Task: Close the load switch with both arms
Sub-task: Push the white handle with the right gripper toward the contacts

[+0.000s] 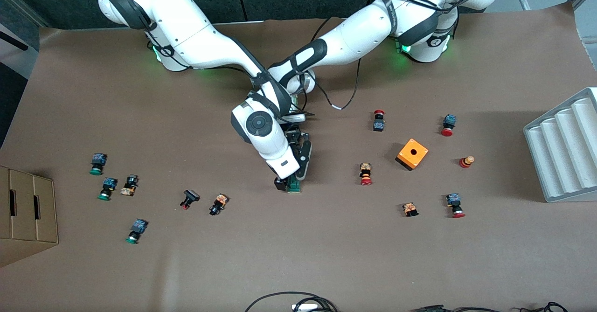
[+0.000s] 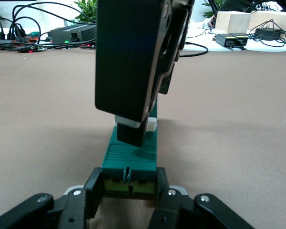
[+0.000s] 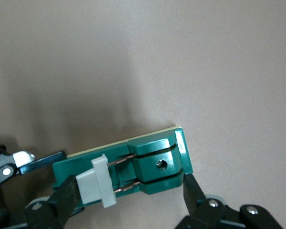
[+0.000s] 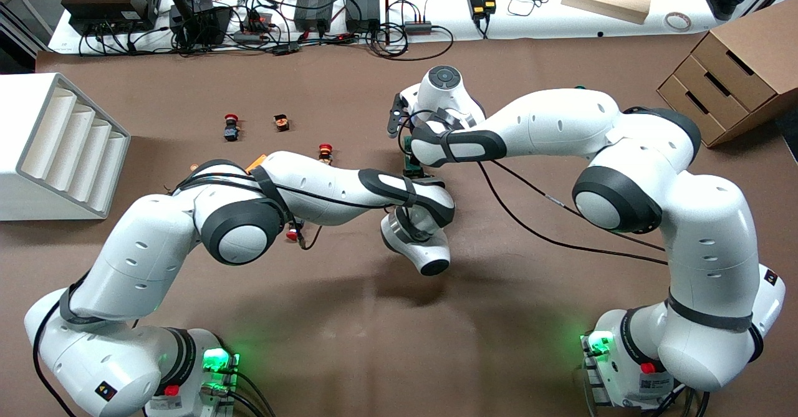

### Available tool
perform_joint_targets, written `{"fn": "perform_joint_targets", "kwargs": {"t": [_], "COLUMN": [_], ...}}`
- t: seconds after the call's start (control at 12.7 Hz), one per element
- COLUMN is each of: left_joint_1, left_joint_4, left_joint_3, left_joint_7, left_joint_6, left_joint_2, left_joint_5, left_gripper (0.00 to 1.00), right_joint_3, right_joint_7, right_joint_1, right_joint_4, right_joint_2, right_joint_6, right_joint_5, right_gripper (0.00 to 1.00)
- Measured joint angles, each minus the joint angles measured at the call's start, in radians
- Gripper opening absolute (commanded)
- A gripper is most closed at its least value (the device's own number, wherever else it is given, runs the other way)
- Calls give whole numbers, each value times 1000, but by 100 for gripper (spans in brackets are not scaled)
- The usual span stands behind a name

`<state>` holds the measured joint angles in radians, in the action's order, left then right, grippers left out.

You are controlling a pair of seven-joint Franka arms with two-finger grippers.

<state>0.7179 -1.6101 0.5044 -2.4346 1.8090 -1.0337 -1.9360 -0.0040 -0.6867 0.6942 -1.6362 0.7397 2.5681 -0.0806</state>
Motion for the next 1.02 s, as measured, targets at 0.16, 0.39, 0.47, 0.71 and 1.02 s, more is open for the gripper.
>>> {"fn": "perform_joint_targets", "kwargs": {"t": [0.16, 0.39, 0.47, 0.71, 1.02], "left_joint_1": [0, 0, 0, 0, 0], "left_joint_4": [0, 0, 0, 0, 0], "left_joint_3": [0, 0, 0, -1, -1], "left_joint_7": [0, 0, 0, 0, 0], "left_joint_6": [0, 0, 0, -1, -1], "left_joint_2": [0, 0, 0, 0, 0], "left_joint_5": [0, 0, 0, -1, -1], "left_gripper": [27, 27, 27, 27, 27], "right_joint_3": [1, 2, 2, 2, 3], "right_joint_7": [0, -1, -1, -1, -1], "right_joint_1": [1, 2, 2, 3, 4], "right_joint_4": [0, 0, 0, 0, 0], "right_joint_2": [2, -5, -4, -5, -6], "right_joint_6": [6, 4, 6, 5, 5], "right_joint_5": [0, 0, 0, 0, 0], "right_gripper": [88, 87, 85, 84, 80]}}
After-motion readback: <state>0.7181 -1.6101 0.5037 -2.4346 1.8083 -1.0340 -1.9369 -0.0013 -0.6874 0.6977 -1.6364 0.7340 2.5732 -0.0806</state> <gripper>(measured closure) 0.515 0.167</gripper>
